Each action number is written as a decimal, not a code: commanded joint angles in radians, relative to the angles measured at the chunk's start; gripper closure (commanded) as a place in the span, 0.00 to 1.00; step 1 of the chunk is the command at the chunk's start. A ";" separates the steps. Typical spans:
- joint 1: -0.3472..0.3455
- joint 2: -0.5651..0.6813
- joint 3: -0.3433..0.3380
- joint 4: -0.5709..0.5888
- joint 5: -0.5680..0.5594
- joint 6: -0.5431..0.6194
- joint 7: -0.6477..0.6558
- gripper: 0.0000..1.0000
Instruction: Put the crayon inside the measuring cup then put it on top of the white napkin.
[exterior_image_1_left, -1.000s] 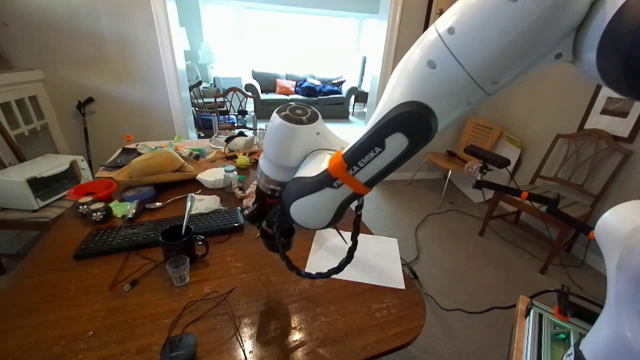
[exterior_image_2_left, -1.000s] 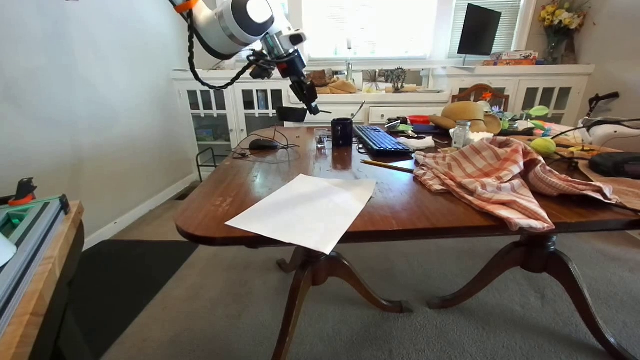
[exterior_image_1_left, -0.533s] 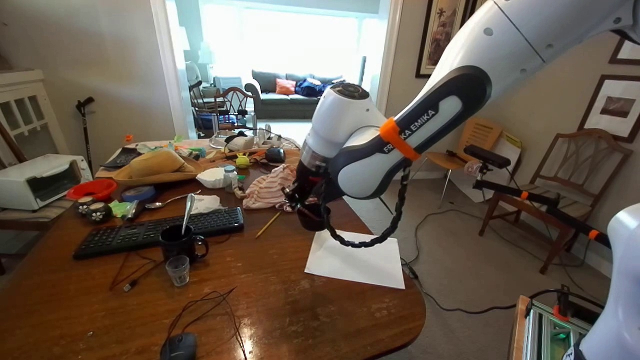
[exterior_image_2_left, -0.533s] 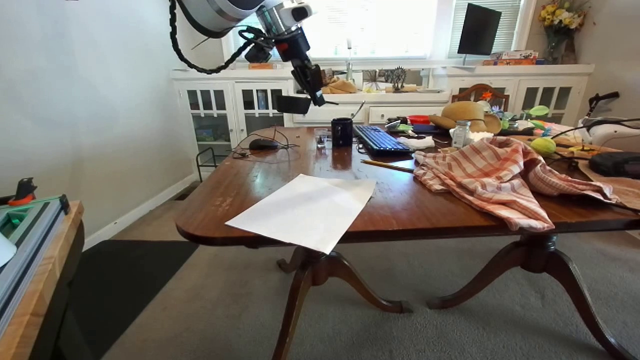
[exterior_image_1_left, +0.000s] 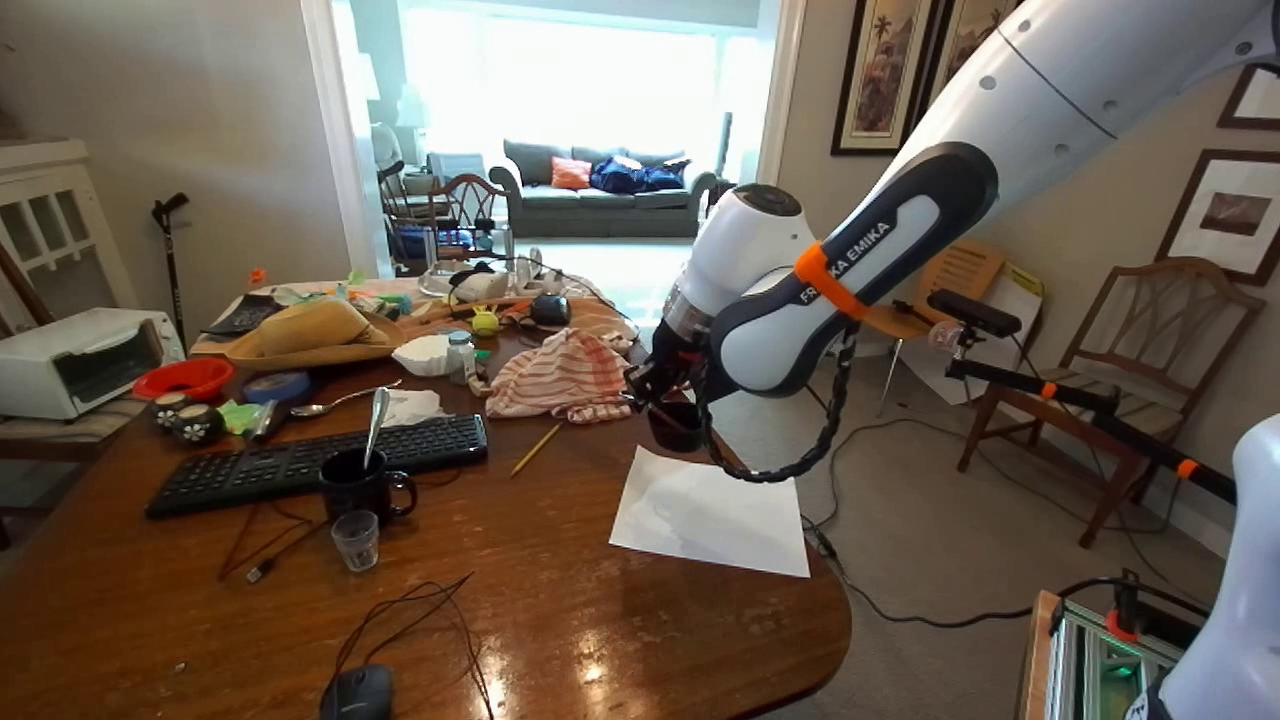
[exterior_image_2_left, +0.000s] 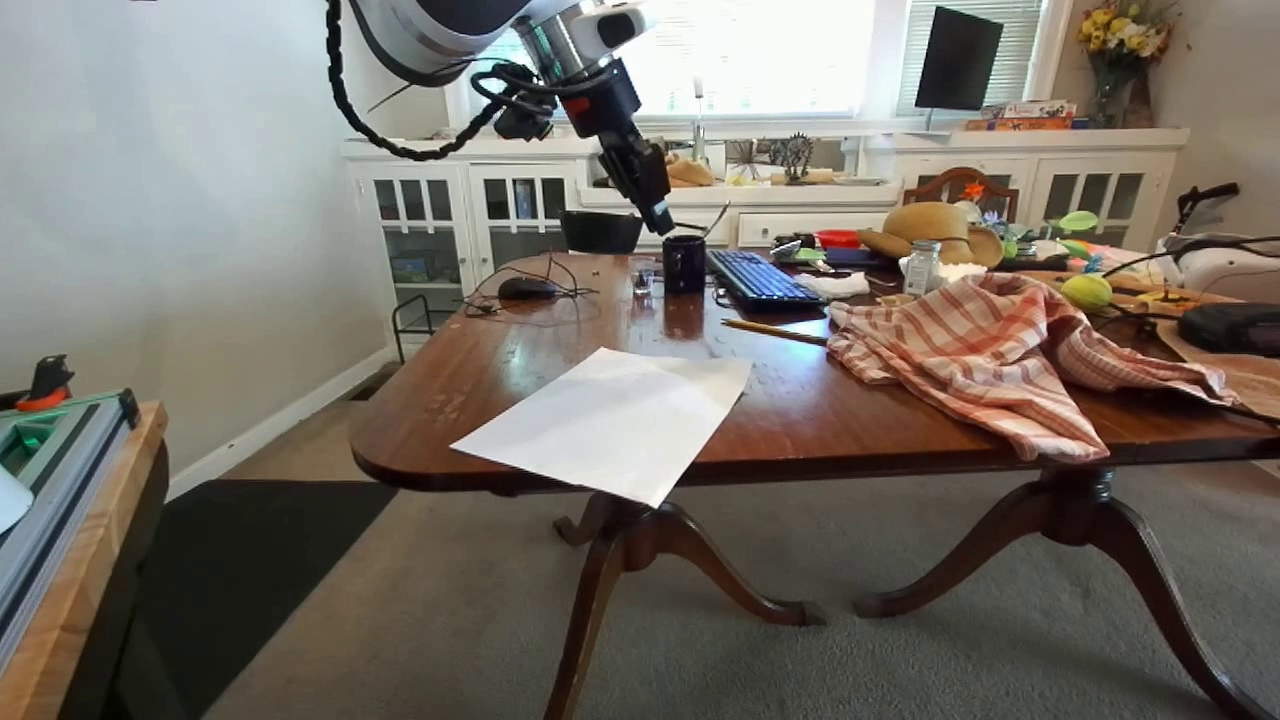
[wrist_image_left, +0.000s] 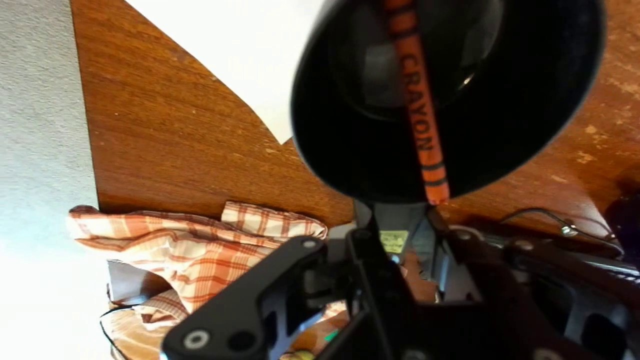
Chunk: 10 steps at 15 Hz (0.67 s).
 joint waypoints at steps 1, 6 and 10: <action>-0.037 0.022 -0.001 -0.020 0.040 0.058 -0.018 0.94; -0.106 0.015 0.057 -0.091 0.147 0.128 -0.079 0.94; -0.156 0.038 0.098 -0.131 0.193 0.187 -0.091 0.94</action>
